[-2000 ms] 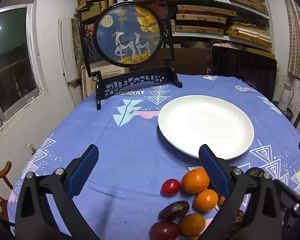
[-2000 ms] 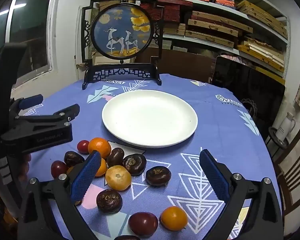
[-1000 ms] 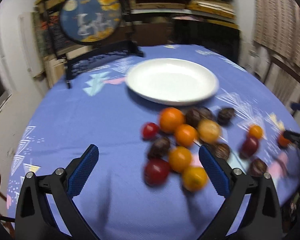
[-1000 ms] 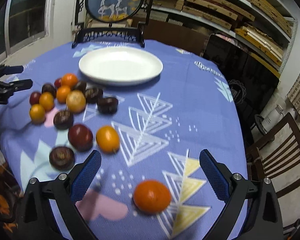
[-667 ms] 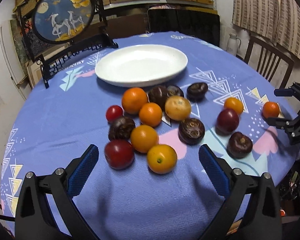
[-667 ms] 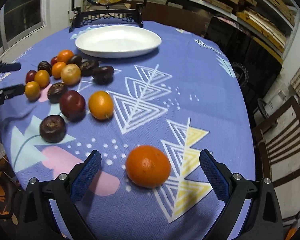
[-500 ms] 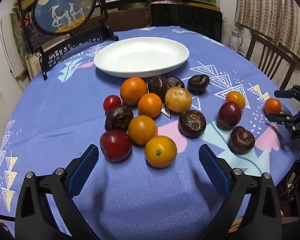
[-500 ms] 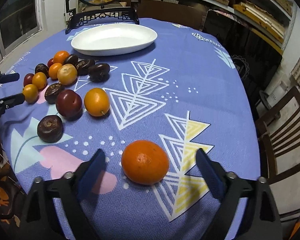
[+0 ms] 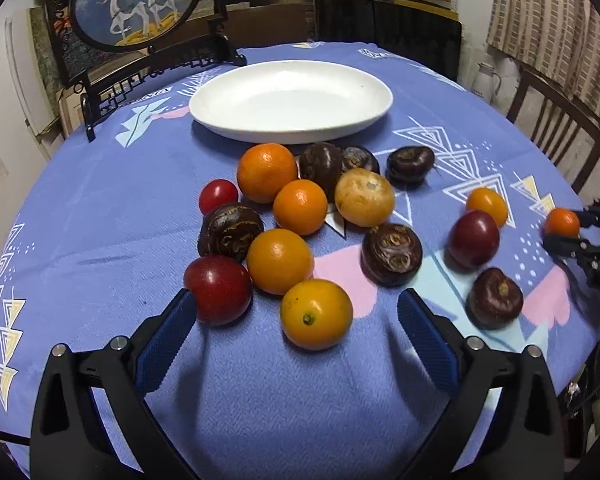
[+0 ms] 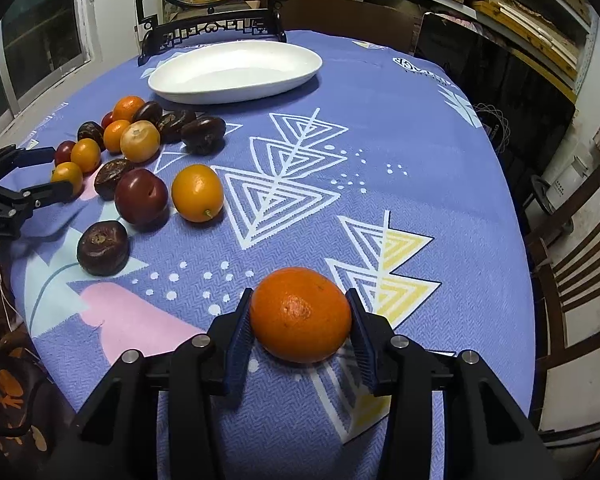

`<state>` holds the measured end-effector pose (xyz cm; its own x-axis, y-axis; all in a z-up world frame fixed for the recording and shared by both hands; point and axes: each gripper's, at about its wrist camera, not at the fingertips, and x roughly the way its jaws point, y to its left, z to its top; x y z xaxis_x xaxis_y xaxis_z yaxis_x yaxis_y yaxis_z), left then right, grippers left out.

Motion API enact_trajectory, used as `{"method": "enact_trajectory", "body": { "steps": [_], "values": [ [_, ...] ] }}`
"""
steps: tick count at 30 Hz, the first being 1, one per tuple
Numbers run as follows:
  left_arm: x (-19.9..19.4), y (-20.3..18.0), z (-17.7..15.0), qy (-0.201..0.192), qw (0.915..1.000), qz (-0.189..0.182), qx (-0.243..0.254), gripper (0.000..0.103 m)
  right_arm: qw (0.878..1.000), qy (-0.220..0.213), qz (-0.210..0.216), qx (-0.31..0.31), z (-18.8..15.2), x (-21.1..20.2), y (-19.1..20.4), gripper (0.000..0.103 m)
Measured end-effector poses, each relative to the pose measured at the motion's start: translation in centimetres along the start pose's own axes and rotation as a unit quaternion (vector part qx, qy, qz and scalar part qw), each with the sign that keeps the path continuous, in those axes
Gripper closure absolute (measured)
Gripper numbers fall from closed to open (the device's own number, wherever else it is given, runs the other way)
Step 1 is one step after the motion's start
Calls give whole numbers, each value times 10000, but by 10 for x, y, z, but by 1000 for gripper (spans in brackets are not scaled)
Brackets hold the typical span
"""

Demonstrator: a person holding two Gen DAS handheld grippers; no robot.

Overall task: Organize fruits
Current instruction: 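Carry the orange to the plate with the right gripper while left gripper grasps a yellow citrus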

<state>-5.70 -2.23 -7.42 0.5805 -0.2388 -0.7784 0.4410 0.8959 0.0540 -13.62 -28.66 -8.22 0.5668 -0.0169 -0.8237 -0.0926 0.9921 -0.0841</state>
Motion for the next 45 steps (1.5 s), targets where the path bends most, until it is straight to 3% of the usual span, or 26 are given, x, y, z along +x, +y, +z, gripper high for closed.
{"method": "enact_trajectory", "body": {
  "steps": [6,9,10,11,13,16,20,24,25,26,28,32,39,45],
  "values": [
    [-5,4,3,-87,9998,131,-99,28,10000,27,27,-6,1,0,1,58],
    [-9,7,4,-159,9996,145,-168,54,10000,20,14,-20,1,1,2,58],
    [-11,9,5,-150,9997,-21,-215,73,10000,20,19,-14,2,1,2,58],
    [-11,11,6,-93,9993,-241,-275,79,10000,20,15,-14,2,1,3,58],
    [-10,11,8,-34,9992,-247,-304,78,10000,34,11,-21,2,1,2,58],
    [-4,10,7,217,9983,-413,-363,58,10000,41,19,-25,3,1,4,57],
    [-2,1,-1,92,9999,-12,-86,38,10000,38,28,-23,3,1,4,57],
    [6,-2,-3,226,9997,14,-11,39,10000,28,31,-17,3,1,5,57],
    [9,-1,-3,267,9996,-2,-14,44,10000,26,35,-30,3,1,5,57],
    [12,-1,-3,325,9995,-13,-33,57,10000,14,41,-30,2,1,5,57],
    [16,1,-2,398,9990,-104,-146,67,10000,-13,68,4,2,1,3,58],
    [14,1,-1,281,9995,98,-101,68,9999,-83,67,-10,3,0,2,58],
    [-1,2,5,81,9999,136,-8,68,9997,-159,137,-83,13,-2,4,58],
    [-11,8,28,-157,9995,258,136,68,9987,-384,227,-250,45,-10,12,58]
  ]
}}
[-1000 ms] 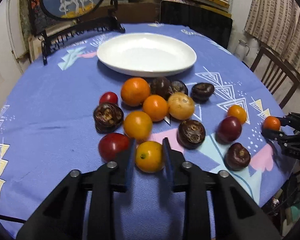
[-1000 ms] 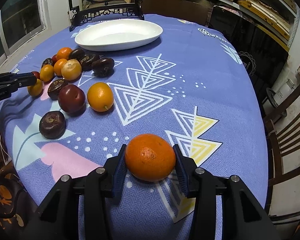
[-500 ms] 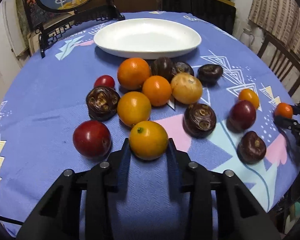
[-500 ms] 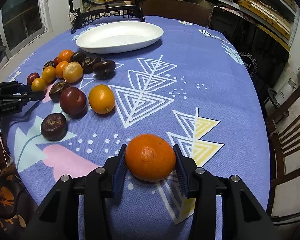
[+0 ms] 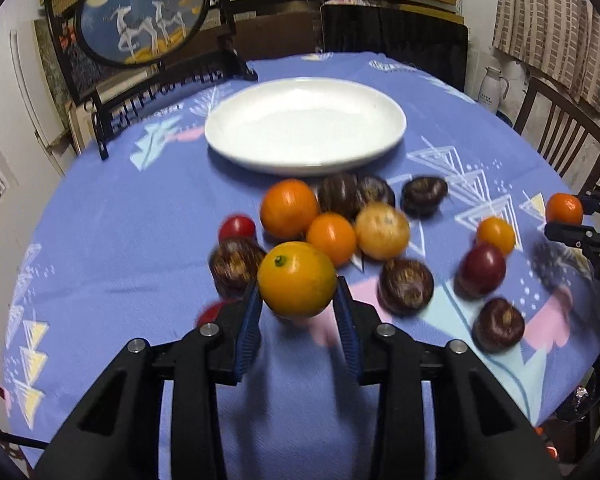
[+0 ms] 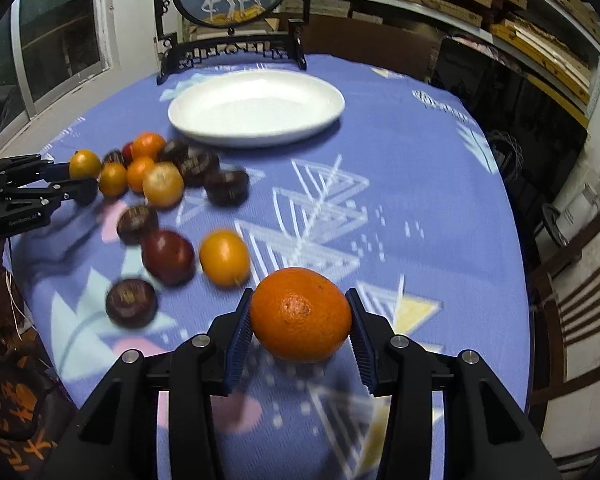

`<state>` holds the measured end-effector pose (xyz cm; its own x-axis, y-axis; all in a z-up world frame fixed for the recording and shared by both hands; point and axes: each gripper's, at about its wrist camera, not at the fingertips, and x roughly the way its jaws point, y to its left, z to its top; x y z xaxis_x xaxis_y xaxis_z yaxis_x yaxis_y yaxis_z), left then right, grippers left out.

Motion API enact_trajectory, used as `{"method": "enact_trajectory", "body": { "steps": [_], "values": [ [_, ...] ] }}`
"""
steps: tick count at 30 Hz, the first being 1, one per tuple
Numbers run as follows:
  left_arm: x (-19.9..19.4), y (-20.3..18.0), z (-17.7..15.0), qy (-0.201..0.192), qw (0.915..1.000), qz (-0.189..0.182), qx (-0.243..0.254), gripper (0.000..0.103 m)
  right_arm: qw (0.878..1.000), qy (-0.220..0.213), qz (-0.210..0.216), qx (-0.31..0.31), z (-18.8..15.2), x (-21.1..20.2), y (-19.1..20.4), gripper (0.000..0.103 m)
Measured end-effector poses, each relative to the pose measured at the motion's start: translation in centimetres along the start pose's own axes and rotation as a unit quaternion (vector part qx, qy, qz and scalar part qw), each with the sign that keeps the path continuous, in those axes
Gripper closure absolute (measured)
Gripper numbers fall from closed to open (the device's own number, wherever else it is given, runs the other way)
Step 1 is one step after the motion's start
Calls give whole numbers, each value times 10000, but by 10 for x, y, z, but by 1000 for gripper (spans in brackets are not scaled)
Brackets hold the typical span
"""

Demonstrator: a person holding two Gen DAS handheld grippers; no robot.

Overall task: Organize fruits
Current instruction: 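Carry the orange to the plate with the right gripper while left gripper grasps a yellow citrus, then release both fruits onto the white plate and withdraw both grippers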

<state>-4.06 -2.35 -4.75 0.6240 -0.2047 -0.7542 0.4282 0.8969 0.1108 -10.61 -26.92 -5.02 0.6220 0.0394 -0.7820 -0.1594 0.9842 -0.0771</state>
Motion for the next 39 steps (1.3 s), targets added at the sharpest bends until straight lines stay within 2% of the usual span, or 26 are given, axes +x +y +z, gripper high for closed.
{"method": "enact_trajectory", "body": {
  "steps": [6,11,19,22,24,25,27,28,33,35,39],
  "values": [
    [4,3,34,-239,9995,112,151,68,9992,-283,204,-205,47,6,12,58],
    [27,10,71,-278,9994,144,124,68,9973,-530,488,-130,104,26,16,58],
    [80,25,122,-84,9995,300,-14,68,9969,-362,696,-75,178,87,23,58],
    [100,29,132,43,9994,341,-35,67,9970,-206,743,-40,194,113,24,57],
    [114,31,136,159,9992,368,-64,67,9973,-97,721,-35,200,128,24,57],
    [120,32,137,195,9992,352,-73,66,9974,-71,718,-28,201,132,24,52],
    [124,34,137,196,9989,409,-113,51,9973,-100,734,19,202,136,22,33],
    [125,36,136,179,9989,406,-131,43,9975,-204,672,90,202,133,20,32],
    [112,43,128,88,9991,371,-206,41,9972,-264,679,153,194,121,11,32],
    [102,44,122,59,9989,379,-259,35,9970,-264,706,158,184,113,9,32],
    [80,43,106,-47,9991,358,-217,30,9968,-250,759,17,154,88,15,32]
  ]
}}
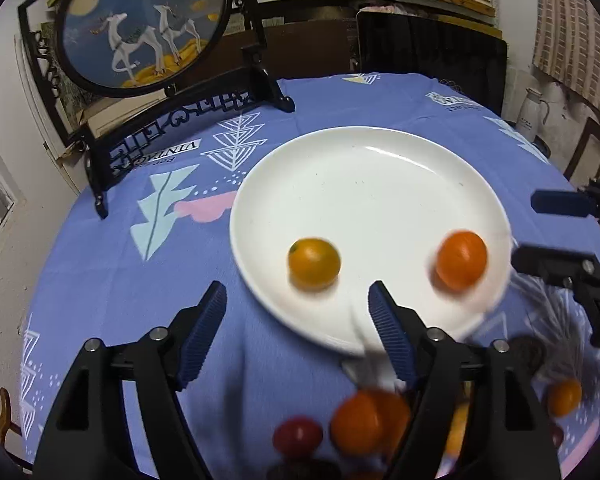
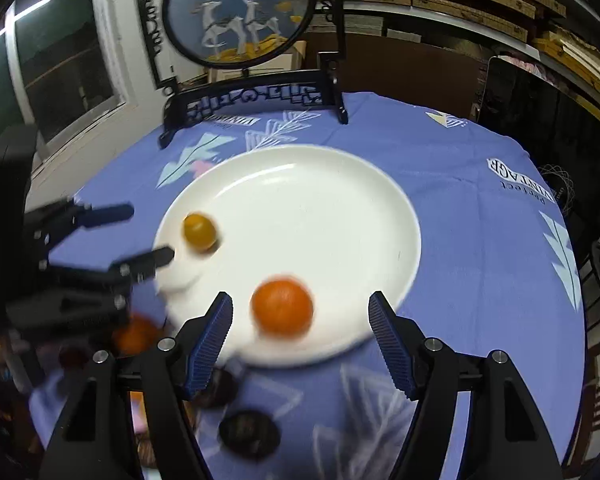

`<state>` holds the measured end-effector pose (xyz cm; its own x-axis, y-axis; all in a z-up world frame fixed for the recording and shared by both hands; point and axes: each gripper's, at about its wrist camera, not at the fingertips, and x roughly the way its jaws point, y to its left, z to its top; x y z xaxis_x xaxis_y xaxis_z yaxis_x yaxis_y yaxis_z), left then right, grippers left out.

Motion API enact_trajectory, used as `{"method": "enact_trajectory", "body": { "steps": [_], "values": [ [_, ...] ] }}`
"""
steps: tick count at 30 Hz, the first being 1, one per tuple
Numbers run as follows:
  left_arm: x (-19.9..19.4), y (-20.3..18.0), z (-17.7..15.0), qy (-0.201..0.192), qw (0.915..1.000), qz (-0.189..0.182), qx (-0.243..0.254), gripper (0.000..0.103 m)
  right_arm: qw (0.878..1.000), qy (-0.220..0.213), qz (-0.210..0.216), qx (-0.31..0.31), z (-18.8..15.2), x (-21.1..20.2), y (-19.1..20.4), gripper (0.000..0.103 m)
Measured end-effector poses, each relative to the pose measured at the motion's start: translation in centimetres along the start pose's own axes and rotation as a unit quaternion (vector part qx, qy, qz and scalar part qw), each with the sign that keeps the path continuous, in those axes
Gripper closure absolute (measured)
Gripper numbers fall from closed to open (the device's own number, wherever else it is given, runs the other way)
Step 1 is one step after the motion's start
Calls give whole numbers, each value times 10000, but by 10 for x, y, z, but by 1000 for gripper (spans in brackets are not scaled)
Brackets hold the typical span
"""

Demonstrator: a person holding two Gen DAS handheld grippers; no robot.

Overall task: Organize fruits
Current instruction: 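Release both fruits onto the white plate and withdraw both grippers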

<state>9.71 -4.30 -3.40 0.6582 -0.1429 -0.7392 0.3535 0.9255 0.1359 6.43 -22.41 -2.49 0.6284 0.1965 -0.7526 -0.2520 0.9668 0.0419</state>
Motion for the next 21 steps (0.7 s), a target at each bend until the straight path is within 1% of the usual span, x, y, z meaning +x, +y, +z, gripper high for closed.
{"method": "enact_trajectory", "body": {
  "steps": [5,7,10,11,13,16,18,21],
  "values": [
    [-37,-9,-26,-152,9997,-153,137,26,9986,-8,38,-521,-47,-38,26,31],
    [-51,-15,-36,-214,9992,-222,237,25,9976,-3,-43,-694,-66,-52,31,31],
    [-67,-22,-50,-267,9987,-270,328,21,9976,90,-9,-692,-91,-70,32,31],
    [-71,-23,-53,-262,9987,-275,331,21,9979,160,45,-634,-100,-75,32,31],
    [-77,-25,-60,-220,9987,-328,313,21,9977,398,287,-472,-119,-82,34,32],
    [-83,-29,-71,-165,9985,-425,306,21,9959,588,598,-348,-140,-84,41,32],
    [-85,-34,-78,-92,9979,-542,340,21,9946,670,725,-328,-149,-81,49,32],
    [-86,-44,-88,-11,9971,-620,437,21,9922,786,952,-179,-158,-71,58,32]
  ]
}}
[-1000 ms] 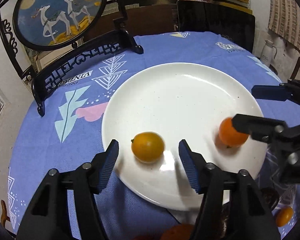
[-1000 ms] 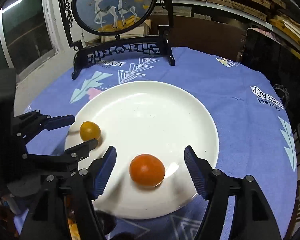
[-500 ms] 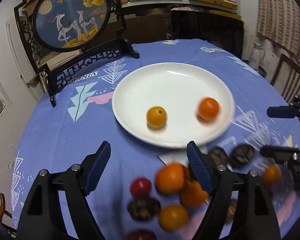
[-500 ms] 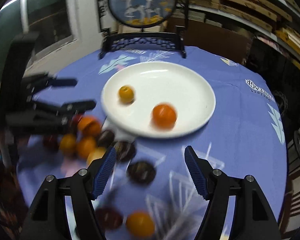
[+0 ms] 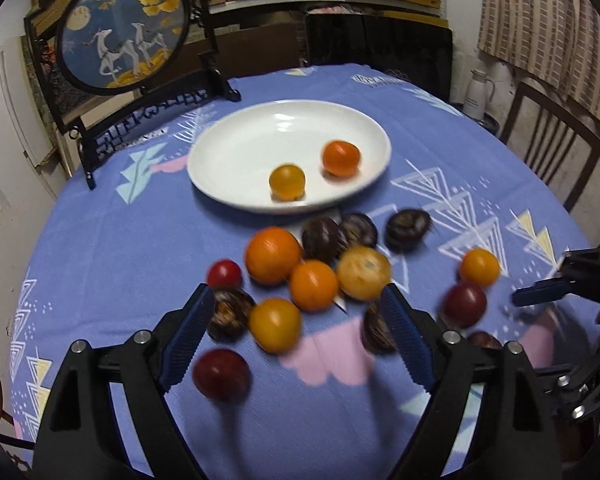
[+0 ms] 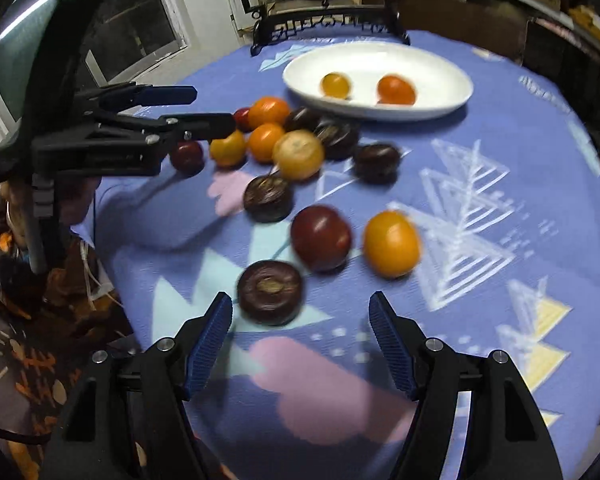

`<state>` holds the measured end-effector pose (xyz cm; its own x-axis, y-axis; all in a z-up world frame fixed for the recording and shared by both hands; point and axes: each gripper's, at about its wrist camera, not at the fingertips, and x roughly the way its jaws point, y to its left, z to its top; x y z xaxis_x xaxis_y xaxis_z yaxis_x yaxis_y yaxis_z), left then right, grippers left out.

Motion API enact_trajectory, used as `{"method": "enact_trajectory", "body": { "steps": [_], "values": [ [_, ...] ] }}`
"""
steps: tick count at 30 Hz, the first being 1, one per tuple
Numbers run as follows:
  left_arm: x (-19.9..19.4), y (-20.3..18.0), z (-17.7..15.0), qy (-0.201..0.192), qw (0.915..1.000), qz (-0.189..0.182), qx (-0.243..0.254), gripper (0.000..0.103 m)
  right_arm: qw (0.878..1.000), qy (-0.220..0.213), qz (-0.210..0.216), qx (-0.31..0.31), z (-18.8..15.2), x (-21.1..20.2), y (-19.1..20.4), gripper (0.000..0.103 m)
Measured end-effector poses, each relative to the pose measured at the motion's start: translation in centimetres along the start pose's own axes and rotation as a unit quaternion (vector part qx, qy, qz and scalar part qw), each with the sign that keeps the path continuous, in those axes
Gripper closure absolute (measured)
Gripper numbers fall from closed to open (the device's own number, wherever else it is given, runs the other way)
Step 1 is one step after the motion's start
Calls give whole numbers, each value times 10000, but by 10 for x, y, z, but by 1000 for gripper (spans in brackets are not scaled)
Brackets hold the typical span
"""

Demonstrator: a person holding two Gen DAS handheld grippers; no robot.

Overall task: Organize fruits
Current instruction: 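Release both fruits onto the white plate and withdraw both grippers, then grasp a dark brown fruit with each gripper from the pile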

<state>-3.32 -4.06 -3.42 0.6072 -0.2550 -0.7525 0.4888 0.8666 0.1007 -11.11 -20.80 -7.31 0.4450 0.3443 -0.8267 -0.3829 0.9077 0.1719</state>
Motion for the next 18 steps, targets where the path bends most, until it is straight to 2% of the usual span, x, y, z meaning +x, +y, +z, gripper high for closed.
{"method": "enact_trajectory", "body": {
  "steps": [2,3,4,8,14,15,16,17,18],
  "values": [
    [2,-7,-6,69,9999,-28,74,21,10000,-33,48,-37,-1,7,6,37],
    [4,-10,-8,110,9999,-44,107,21,9999,-51,85,-130,-2,10,10,59],
    [6,-15,-11,171,9997,-81,144,21,9997,-8,130,-194,-3,14,13,63],
    [17,-31,-17,313,9990,-209,257,21,9991,-120,-25,-411,-7,8,19,64],
    [41,-46,-12,458,9982,-286,265,22,9992,-295,-238,-155,-12,-13,-2,64],
    [45,-47,-12,480,9982,-267,260,27,9992,-309,-228,-101,-14,-14,-5,64],
    [49,-48,-12,541,9979,-267,242,42,9992,-313,-231,-79,-16,-16,-7,64],
    [52,-47,-13,621,9973,-344,209,65,9992,-314,-251,-73,-17,-17,-9,64],
    [54,-47,-13,687,9965,-436,175,64,9991,-309,-267,-70,-18,-17,-10,64]
  ]
}}
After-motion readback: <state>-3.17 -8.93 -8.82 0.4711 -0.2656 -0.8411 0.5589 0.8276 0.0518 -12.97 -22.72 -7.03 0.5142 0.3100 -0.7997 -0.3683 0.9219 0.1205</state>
